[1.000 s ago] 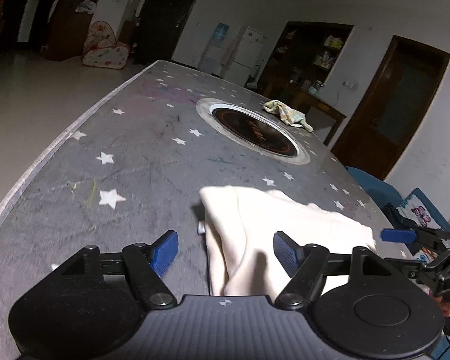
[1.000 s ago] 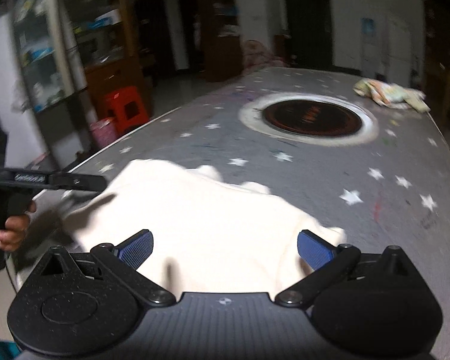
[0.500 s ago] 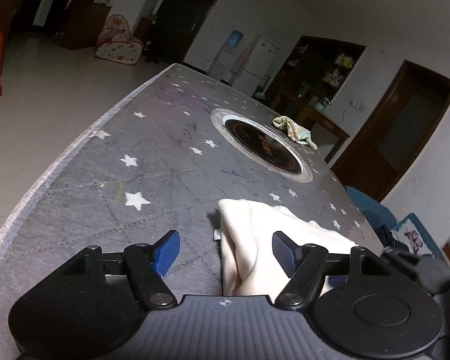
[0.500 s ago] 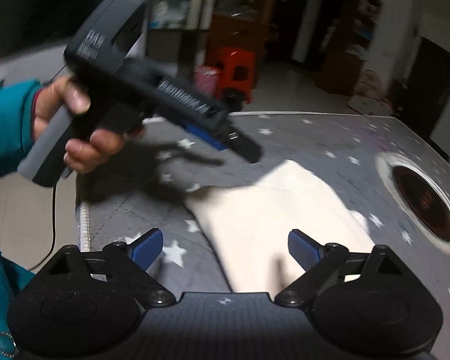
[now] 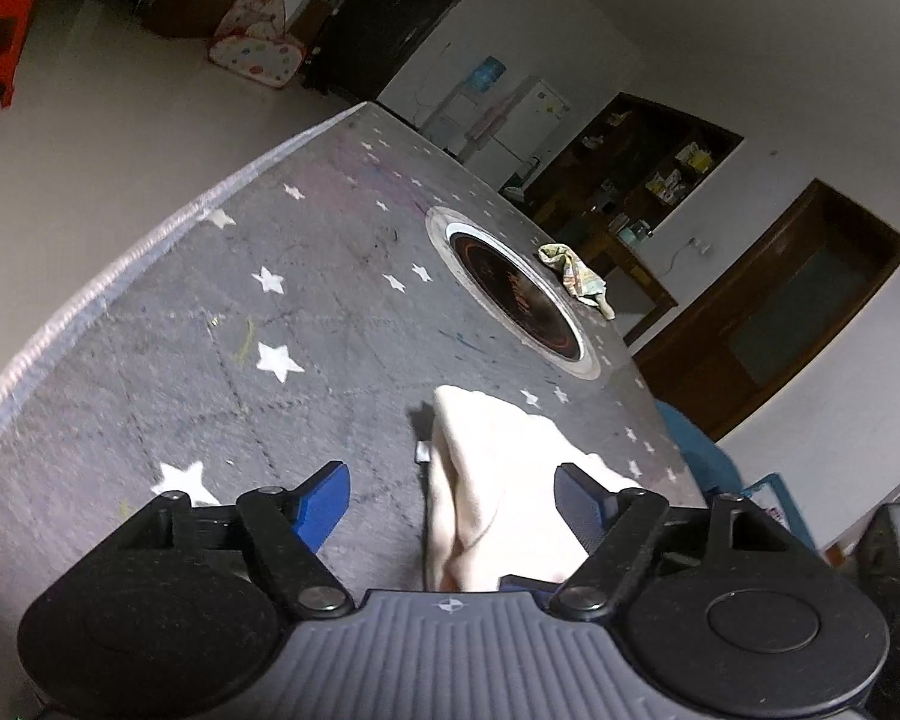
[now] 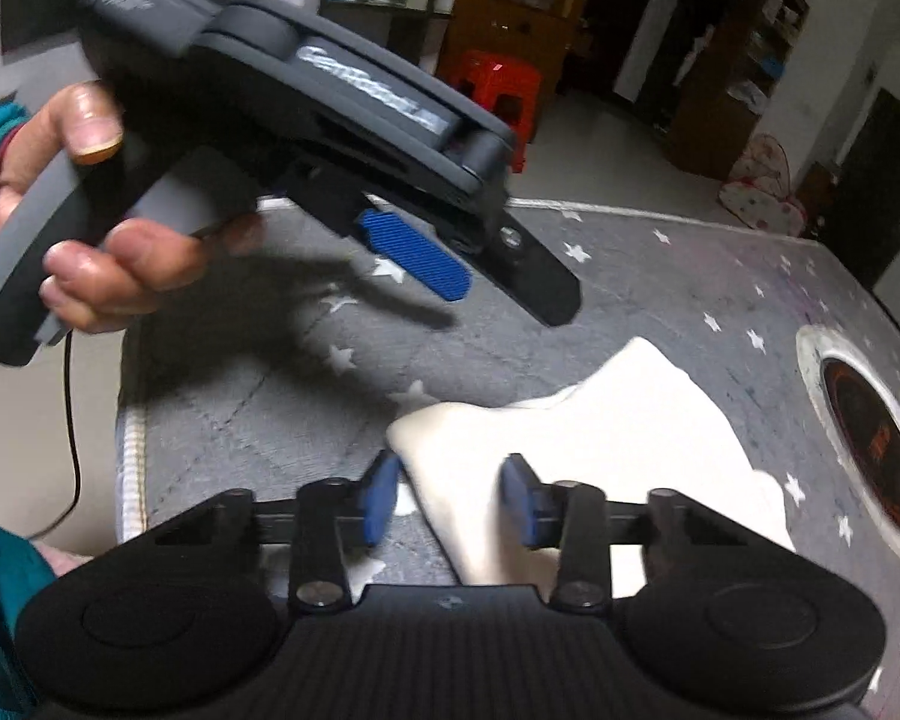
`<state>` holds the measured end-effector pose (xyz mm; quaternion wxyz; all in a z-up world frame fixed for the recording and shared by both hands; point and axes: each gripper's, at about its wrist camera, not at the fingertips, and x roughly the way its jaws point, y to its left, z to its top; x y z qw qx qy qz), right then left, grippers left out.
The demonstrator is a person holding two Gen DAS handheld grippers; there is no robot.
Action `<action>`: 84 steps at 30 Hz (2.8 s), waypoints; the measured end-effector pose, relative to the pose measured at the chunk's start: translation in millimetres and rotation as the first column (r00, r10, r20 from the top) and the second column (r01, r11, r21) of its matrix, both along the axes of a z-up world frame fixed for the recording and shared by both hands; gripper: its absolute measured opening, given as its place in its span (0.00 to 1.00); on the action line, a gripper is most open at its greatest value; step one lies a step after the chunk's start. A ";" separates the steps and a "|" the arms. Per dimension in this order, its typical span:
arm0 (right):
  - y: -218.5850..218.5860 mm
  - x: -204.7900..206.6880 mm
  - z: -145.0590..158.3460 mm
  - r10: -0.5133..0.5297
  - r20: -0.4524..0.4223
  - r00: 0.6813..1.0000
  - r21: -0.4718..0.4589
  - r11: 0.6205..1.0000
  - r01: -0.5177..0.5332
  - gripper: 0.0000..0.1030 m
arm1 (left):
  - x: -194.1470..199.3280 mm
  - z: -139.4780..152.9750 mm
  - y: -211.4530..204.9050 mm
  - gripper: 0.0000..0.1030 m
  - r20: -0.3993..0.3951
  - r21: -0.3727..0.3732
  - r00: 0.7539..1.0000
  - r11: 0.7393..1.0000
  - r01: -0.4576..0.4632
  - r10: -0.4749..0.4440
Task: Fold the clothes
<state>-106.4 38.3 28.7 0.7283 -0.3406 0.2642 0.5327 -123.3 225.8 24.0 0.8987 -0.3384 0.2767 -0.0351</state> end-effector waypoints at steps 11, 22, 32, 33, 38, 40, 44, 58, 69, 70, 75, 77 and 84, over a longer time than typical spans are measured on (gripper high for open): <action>-44.7 50.7 23.9 -0.131 -0.341 0.931 0.211 0.955 0.211 0.08 | 11.1 -3.2 -8.4 0.90 -0.031 -0.147 1.000 0.989 -0.004 -0.001; -75.7 65.4 46.5 -0.089 -0.449 0.889 0.349 0.898 0.267 0.05 | 37.9 -21.5 -19.3 0.91 -0.113 -0.335 0.993 0.942 -0.011 -0.029; -50.2 25.6 30.2 -0.046 -0.209 0.977 0.238 0.966 0.096 0.31 | 29.5 -10.9 -11.4 0.93 -0.111 -0.281 0.994 0.958 -0.053 0.022; -44.5 21.4 27.0 -0.034 -0.183 0.982 0.223 0.972 0.075 0.32 | 28.2 -10.3 -9.7 0.94 -0.112 -0.278 0.993 0.959 -0.058 0.028; -17.9 6.4 12.3 0.020 -0.128 0.992 0.143 0.990 -0.002 0.32 | 23.2 -12.6 -4.5 0.95 -0.127 -0.257 0.991 0.964 -0.072 0.040; -10.3 3.2 5.6 0.017 -0.101 0.995 0.102 0.995 -0.007 0.32 | 22.9 -14.9 -3.0 0.95 -0.130 -0.262 0.991 0.962 -0.072 0.039; -5.7 -1.3 2.5 0.021 -0.070 0.997 0.085 0.996 -0.015 0.16 | 22.9 -16.8 -2.8 0.96 -0.125 -0.273 0.992 0.960 -0.065 0.032; -70.0 52.0 52.0 -0.076 -0.385 0.920 0.354 0.908 0.223 0.06 | 52.0 -24.6 -23.2 0.87 -0.100 -0.408 0.995 0.913 -0.020 -0.023; -81.3 36.0 37.2 -0.069 -0.370 0.926 0.344 0.916 0.205 0.08 | 56.3 -42.3 -34.6 0.28 -0.154 -0.366 0.988 0.930 -0.032 -0.027; -86.5 35.5 37.0 -0.087 -0.364 0.927 0.343 0.913 0.221 0.09 | 56.4 -41.4 -36.1 0.28 -0.156 -0.349 0.987 0.937 -0.028 -0.029; -124.1 46.1 35.5 -0.236 -0.366 0.900 0.338 0.867 0.365 0.29 | 58.6 -35.2 -45.0 0.28 -0.152 -0.261 0.988 0.965 -0.001 -0.040; -146.5 53.4 33.3 -0.330 -0.365 0.870 0.338 0.824 0.454 0.44 | 58.6 -34.0 -46.8 0.29 -0.151 -0.244 0.988 0.970 0.006 -0.044; -206.8 93.4 10.3 -0.578 -0.379 0.723 0.335 0.643 0.689 0.79 | 60.7 -30.2 -52.3 0.39 -0.142 -0.206 0.988 0.978 0.033 -0.063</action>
